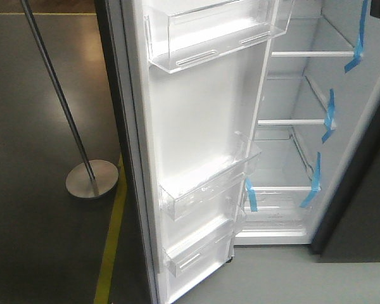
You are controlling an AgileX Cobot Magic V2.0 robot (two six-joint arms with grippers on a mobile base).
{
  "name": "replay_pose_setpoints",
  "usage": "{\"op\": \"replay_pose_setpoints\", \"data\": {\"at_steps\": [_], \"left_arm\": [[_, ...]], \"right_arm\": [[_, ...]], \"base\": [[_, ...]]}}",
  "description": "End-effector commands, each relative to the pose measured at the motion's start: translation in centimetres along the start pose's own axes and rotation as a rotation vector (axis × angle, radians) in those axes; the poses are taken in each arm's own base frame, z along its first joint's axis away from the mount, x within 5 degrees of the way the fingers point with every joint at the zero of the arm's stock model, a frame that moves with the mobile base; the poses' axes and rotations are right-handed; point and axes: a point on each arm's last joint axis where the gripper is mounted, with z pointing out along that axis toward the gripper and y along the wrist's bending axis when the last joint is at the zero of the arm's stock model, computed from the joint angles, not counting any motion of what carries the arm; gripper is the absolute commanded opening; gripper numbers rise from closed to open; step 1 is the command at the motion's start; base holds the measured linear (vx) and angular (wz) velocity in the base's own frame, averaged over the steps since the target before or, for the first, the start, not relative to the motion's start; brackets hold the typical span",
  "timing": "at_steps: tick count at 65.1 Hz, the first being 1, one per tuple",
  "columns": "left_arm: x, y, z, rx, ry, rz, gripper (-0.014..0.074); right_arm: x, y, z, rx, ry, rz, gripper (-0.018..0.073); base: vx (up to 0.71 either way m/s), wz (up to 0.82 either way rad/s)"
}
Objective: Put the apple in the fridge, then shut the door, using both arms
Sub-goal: 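Move close to the refrigerator shelves, right gripper holding the apple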
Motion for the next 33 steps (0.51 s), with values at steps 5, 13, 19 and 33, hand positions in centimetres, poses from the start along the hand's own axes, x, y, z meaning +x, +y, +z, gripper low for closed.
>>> {"op": "replay_pose_setpoints", "data": {"at_steps": [5,13,19,33], "left_arm": [[-1.30,-0.32,-0.31,0.031,-0.101,-0.001,-0.0007],[-1.30,-0.32,-0.31,0.031,-0.101,-0.001,-0.0007],[-1.30,-0.32,-0.31,0.031,-0.101,-0.001,-0.0007],[-1.30,-0.32,-0.31,0.031,-0.101,-0.001,-0.0007]], "right_arm": [[-1.59,-0.02,-1.43,0.016,-0.131,-0.004,0.0203],[-1.58,-0.02,-1.43,0.015,-0.130,-0.004,0.0203],[-1.58,-0.02,-1.43,0.015,-0.130,-0.004,0.0203],[-1.58,-0.02,-1.43,0.015,-0.130,-0.004,0.0203]], "base": [[0.07,-0.02],[0.06,-0.02],[0.06,-0.03],[0.06,-0.02]]}}
